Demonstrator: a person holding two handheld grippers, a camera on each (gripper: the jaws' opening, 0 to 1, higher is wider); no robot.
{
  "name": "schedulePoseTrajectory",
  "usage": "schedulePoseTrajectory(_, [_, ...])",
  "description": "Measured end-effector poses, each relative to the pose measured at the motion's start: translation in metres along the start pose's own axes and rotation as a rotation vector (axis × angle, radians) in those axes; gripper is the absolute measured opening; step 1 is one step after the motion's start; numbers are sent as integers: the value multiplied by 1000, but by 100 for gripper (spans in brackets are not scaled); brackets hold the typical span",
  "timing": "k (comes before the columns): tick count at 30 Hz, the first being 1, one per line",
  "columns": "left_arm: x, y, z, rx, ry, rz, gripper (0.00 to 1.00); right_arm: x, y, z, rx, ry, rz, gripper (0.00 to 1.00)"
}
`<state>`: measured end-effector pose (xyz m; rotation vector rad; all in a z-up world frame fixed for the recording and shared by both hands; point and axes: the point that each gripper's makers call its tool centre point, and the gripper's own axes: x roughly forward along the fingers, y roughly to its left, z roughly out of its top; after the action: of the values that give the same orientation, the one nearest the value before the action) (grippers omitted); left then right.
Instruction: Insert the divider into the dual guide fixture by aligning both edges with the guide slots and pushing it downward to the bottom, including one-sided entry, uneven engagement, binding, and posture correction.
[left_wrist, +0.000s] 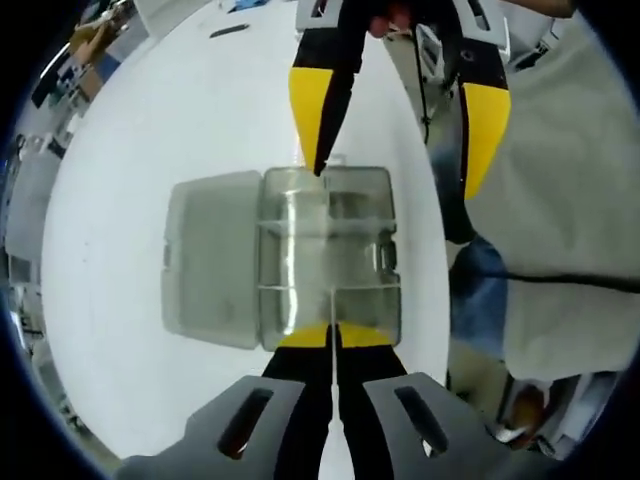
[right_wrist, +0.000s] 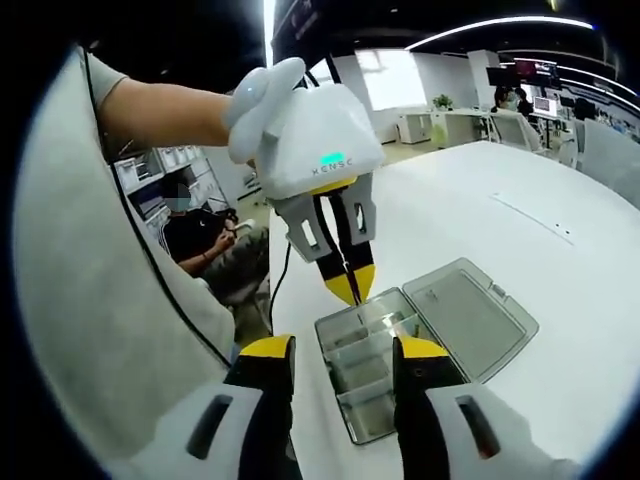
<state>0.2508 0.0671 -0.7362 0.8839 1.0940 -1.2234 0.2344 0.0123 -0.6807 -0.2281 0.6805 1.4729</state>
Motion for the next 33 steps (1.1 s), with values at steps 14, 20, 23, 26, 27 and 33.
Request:
schedulePoseTrajectory(14, [4, 1, -3, -8, 12, -25, 0, 0, 1, 0, 2, 1, 0, 36])
schedulePoseTrajectory(20, [8, 1, -5, -9, 13, -29, 0, -1, 1, 0, 4, -2, -2, 35])
schedulePoseTrajectory(23, [8, 1, -5, -10, 15, -29, 0, -2, 0, 0, 7, -3, -4, 36])
schedulePoseTrajectory(26, [9, 1, -6, -11, 15, -31, 0, -2, -1, 0, 8, -4, -5, 35])
schedulePoseTrajectory(27, [10, 1, -6, -13, 15, -32, 0, -2, -1, 0, 9, -3, -5, 35])
schedulePoseTrajectory(33, [14, 1, -8, -6, 14, -32, 0, -3, -1, 0, 10, -4, -7, 35])
